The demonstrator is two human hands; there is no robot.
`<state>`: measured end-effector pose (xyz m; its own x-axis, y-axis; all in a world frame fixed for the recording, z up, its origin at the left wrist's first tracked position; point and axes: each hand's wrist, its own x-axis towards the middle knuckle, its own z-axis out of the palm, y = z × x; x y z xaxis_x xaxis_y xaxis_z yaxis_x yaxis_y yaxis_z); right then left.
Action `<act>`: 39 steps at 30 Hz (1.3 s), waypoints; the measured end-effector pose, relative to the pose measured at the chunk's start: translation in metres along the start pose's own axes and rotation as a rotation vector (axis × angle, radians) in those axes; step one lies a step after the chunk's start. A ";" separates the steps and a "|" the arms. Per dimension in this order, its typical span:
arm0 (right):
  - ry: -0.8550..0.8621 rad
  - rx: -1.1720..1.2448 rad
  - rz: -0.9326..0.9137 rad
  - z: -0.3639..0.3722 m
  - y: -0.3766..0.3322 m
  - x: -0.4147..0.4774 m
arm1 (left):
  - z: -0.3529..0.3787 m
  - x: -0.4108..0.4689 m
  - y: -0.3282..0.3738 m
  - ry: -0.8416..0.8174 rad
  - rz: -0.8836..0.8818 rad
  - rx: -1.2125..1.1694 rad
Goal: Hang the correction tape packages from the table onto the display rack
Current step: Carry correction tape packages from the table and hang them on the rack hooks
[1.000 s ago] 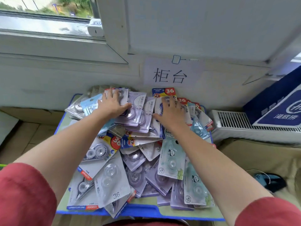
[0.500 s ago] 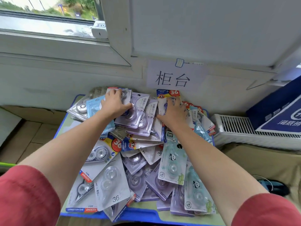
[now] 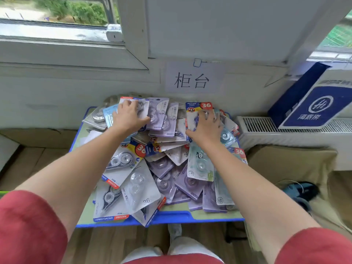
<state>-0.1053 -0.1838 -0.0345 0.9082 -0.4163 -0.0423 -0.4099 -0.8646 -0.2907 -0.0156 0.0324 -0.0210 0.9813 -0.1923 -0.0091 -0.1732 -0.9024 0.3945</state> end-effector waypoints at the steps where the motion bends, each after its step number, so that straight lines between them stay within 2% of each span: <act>1: 0.005 0.013 0.011 0.001 0.003 -0.013 | 0.000 -0.009 0.000 -0.006 0.013 -0.001; 5: 0.012 -0.027 0.066 0.005 0.019 -0.071 | 0.007 -0.050 0.007 -0.029 0.060 0.050; 14: 0.055 0.054 0.177 0.003 0.071 -0.188 | 0.024 -0.157 0.036 -0.029 0.195 0.075; 20: 0.136 0.062 0.209 0.014 0.101 -0.292 | 0.043 -0.251 0.035 -0.032 0.243 0.043; 26: 0.104 0.004 0.294 0.020 0.140 -0.409 | 0.057 -0.349 0.048 -0.125 0.320 0.046; 31: 0.173 0.026 0.435 0.014 0.173 -0.492 | 0.068 -0.412 0.088 -0.224 0.485 0.039; 39: 0.304 0.066 0.813 0.002 0.212 -0.655 | 0.091 -0.535 0.154 -0.326 0.851 0.039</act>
<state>-0.7867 -0.0943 -0.0708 0.2701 -0.9628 -0.0066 -0.9072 -0.2523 -0.3366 -0.5754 -0.0389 -0.0385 0.4497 -0.8931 0.0097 -0.8363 -0.4173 0.3558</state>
